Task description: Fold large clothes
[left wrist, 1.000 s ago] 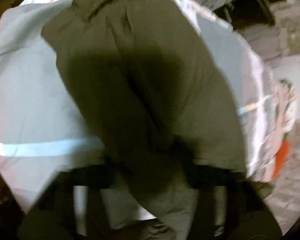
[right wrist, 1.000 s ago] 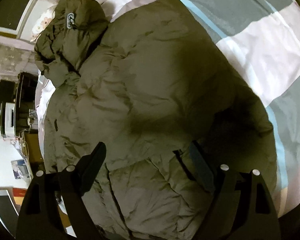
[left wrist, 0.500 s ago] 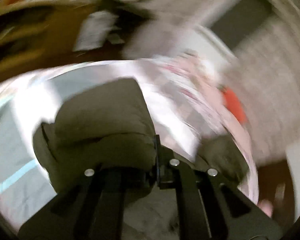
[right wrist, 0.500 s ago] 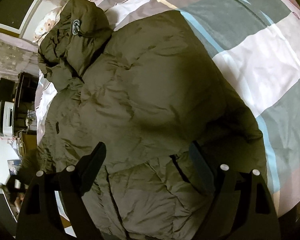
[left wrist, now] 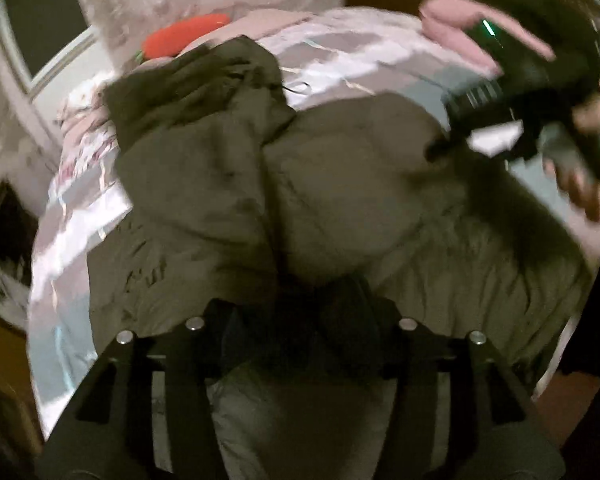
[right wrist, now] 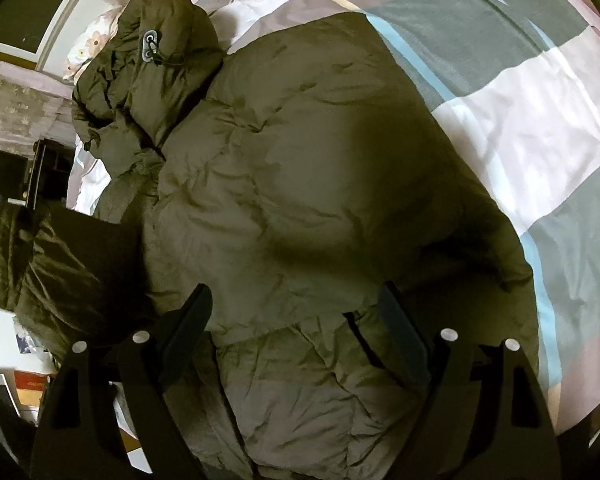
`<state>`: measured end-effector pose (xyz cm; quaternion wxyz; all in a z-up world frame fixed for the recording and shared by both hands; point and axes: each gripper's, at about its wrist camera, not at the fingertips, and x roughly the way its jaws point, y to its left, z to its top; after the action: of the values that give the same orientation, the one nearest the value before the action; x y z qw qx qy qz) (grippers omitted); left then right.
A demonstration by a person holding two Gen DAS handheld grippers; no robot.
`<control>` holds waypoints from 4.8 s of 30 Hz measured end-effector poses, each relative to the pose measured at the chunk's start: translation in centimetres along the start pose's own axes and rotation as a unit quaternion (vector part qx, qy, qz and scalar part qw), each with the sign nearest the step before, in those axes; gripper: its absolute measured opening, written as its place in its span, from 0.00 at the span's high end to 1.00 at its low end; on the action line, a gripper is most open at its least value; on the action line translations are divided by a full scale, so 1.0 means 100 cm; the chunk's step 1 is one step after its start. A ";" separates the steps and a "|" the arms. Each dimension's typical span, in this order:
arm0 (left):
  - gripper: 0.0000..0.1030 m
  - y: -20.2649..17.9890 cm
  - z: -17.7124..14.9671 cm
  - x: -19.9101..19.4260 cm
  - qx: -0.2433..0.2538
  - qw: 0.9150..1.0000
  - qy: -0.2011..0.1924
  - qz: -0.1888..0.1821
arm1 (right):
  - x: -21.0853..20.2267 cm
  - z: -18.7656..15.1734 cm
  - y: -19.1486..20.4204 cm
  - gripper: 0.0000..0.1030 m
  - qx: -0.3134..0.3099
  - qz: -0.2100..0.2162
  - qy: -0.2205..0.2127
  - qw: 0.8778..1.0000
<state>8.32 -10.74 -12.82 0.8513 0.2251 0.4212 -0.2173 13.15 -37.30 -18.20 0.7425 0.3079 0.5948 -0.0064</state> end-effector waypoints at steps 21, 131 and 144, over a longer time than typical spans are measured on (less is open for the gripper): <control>0.32 0.158 -0.063 0.053 -0.313 0.935 0.159 0.046 | 0.045 -0.039 0.041 0.10 -0.052 0.092 0.090 0.990; 0.12 0.185 -0.092 0.083 -0.344 0.912 0.207 0.078 | 0.023 -0.010 -0.020 0.42 -0.031 -0.067 -0.035 0.997; 0.05 0.190 -0.099 0.097 -0.341 0.908 0.227 0.088 | 0.040 0.001 -0.042 0.39 -0.009 -0.109 -0.011 0.994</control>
<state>18.16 8.44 -22.33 0.7733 0.0007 0.6299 0.0719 12.85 -39.33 -23.59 0.7465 0.2341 0.6170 -0.0850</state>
